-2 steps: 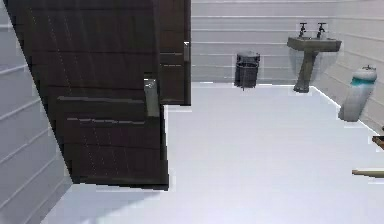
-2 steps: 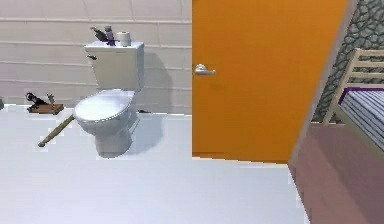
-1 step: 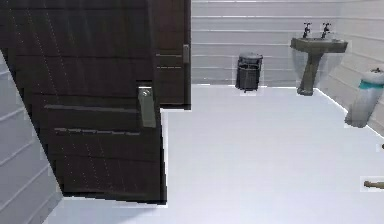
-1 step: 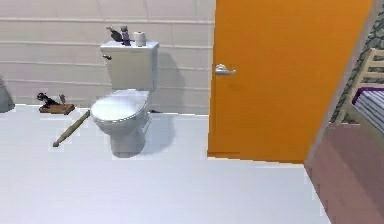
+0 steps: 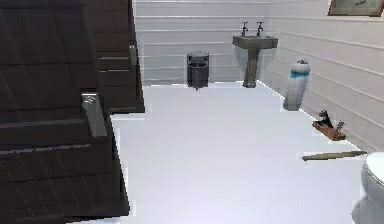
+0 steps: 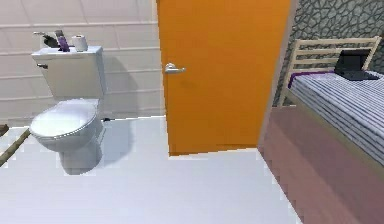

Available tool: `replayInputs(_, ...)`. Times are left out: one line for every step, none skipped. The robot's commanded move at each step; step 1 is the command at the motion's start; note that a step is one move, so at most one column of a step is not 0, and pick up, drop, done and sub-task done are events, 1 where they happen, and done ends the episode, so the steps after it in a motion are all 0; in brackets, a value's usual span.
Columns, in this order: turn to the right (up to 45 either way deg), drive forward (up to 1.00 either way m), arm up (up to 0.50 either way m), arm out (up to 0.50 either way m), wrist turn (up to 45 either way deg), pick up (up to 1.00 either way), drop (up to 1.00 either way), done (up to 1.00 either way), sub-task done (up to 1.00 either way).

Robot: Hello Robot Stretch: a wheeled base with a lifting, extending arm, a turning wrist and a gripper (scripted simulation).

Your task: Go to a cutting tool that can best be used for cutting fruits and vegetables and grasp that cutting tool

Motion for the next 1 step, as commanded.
replayInputs(0.0, 1.0, 0.0, 0.0, 0.0, 0.0, 0.0, 0.0, 0.0)
